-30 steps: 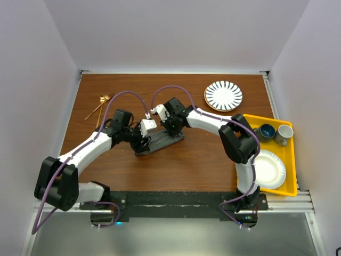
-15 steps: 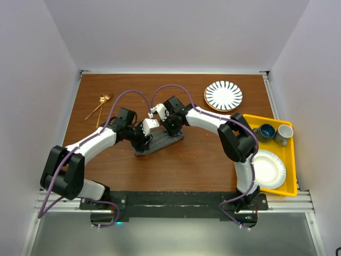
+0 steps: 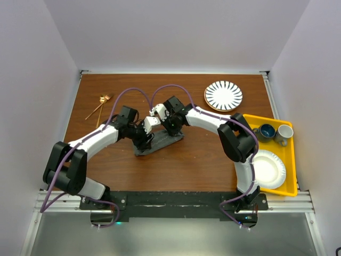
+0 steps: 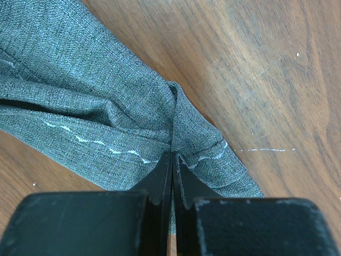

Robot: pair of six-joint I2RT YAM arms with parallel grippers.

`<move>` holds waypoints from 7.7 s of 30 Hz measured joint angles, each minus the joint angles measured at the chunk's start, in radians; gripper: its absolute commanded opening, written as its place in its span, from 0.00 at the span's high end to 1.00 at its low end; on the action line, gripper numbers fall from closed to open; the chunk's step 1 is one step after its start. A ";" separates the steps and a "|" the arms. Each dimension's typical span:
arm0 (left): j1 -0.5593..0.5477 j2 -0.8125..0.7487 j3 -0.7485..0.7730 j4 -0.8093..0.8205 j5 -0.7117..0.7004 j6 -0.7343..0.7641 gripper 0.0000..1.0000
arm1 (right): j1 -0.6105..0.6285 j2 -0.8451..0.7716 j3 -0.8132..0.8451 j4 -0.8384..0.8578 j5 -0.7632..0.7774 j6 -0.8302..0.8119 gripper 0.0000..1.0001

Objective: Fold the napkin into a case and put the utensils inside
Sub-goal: Stuff the top corner of the smaller-rectangle-folded napkin into the folded napkin.

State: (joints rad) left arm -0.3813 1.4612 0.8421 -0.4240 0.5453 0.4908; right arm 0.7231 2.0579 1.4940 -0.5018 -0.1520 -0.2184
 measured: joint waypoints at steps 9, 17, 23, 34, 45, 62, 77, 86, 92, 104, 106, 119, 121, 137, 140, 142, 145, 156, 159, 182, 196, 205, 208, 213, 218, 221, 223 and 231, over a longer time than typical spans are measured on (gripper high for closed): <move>-0.012 0.000 -0.003 -0.014 -0.029 0.018 0.87 | 0.000 0.000 0.000 0.000 -0.001 -0.004 1.00; -0.012 -0.005 0.008 -0.028 -0.029 0.029 1.00 | 0.000 0.009 0.011 -0.009 -0.003 -0.013 1.00; -0.012 -0.005 0.040 -0.003 -0.068 0.029 1.00 | -0.002 0.011 0.015 -0.010 -0.015 -0.031 1.00; -0.012 0.088 0.048 0.162 -0.191 0.093 1.00 | -0.004 0.032 0.045 -0.018 -0.026 -0.051 1.00; -0.016 0.184 0.009 0.254 -0.193 0.241 1.00 | -0.005 0.039 0.056 -0.029 -0.028 -0.064 1.00; -0.098 0.026 -0.094 0.058 -0.065 0.325 0.68 | -0.012 -0.020 -0.044 -0.007 -0.166 -0.175 1.00; -0.046 -0.050 -0.040 -0.004 0.050 0.079 0.39 | -0.013 -0.023 -0.050 -0.009 -0.185 -0.199 1.00; -0.046 0.046 -0.036 -0.006 0.050 0.043 0.57 | -0.014 -0.023 -0.050 -0.009 -0.188 -0.199 1.00; -0.047 0.051 -0.028 -0.018 0.054 0.043 1.00 | -0.015 -0.023 -0.050 -0.009 -0.190 -0.199 1.00; -0.050 0.008 0.020 0.053 -0.054 0.024 1.00 | -0.018 -0.013 -0.034 -0.027 -0.199 -0.212 1.00; -0.051 0.015 0.020 0.073 -0.083 0.025 1.00 | -0.018 -0.008 -0.027 -0.034 -0.201 -0.214 1.00; -0.051 0.146 0.002 0.232 -0.156 0.076 1.00 | -0.024 0.021 0.032 -0.100 -0.210 -0.192 1.00; -0.052 0.148 -0.008 0.244 -0.159 0.096 1.00 | -0.025 0.023 0.039 -0.112 -0.215 -0.175 1.00; -0.054 0.134 -0.055 0.283 -0.159 0.132 1.00 | -0.105 0.008 0.037 -0.139 -0.316 0.097 0.88; -0.054 0.134 -0.055 0.283 -0.159 0.130 1.00 | -0.116 -0.029 0.013 -0.113 -0.329 0.144 0.82; -0.054 0.134 -0.055 0.282 -0.159 0.129 1.00 | -0.125 -0.060 -0.010 -0.095 -0.343 0.176 0.77; -0.054 0.134 -0.055 0.282 -0.159 0.119 1.00 | -0.143 -0.105 -0.048 -0.061 -0.367 0.229 0.65; -0.048 0.160 -0.009 0.224 -0.154 0.039 1.00 | -0.219 -0.191 -0.140 -0.006 -0.380 0.321 0.76; -0.039 0.174 0.010 0.201 -0.141 0.014 1.00 | -0.217 -0.319 -0.233 0.069 -0.359 0.324 0.74; 0.033 0.262 0.101 0.092 0.010 -0.054 1.00 | 0.100 -0.314 -0.450 0.423 -0.085 -0.089 0.82; 0.115 0.290 0.116 0.048 0.098 -0.103 1.00 | 0.130 -0.163 -0.309 0.364 0.035 -0.060 0.85; 0.121 0.299 0.121 0.026 0.126 -0.048 1.00 | 0.101 -0.242 -0.323 0.364 0.026 0.070 0.74; 0.121 0.300 0.121 0.016 0.137 -0.033 1.00 | 0.089 -0.293 -0.325 0.399 0.029 0.077 0.75; 0.121 0.301 0.121 0.009 0.143 -0.023 1.00 | 0.088 -0.284 -0.307 0.419 0.026 0.072 0.77; 0.121 0.301 0.121 0.006 0.146 -0.015 1.00 | 0.091 -0.246 -0.303 0.415 0.006 0.072 0.76; 0.121 0.301 0.121 0.005 0.146 -0.015 1.00 | 0.096 -0.213 -0.303 0.417 0.003 0.068 0.76; 0.121 0.301 0.121 0.003 0.146 -0.017 1.00 | 0.100 -0.178 -0.301 0.425 0.005 0.068 0.76; 0.151 0.307 0.123 -0.037 0.174 -0.022 0.98 | 0.101 -0.090 -0.232 0.495 0.070 0.095 0.77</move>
State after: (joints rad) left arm -0.2298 1.7679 0.9653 -0.4614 0.7189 0.4690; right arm 0.8242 1.9678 1.2625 -0.0071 -0.0822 -0.1238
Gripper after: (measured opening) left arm 0.021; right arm 0.237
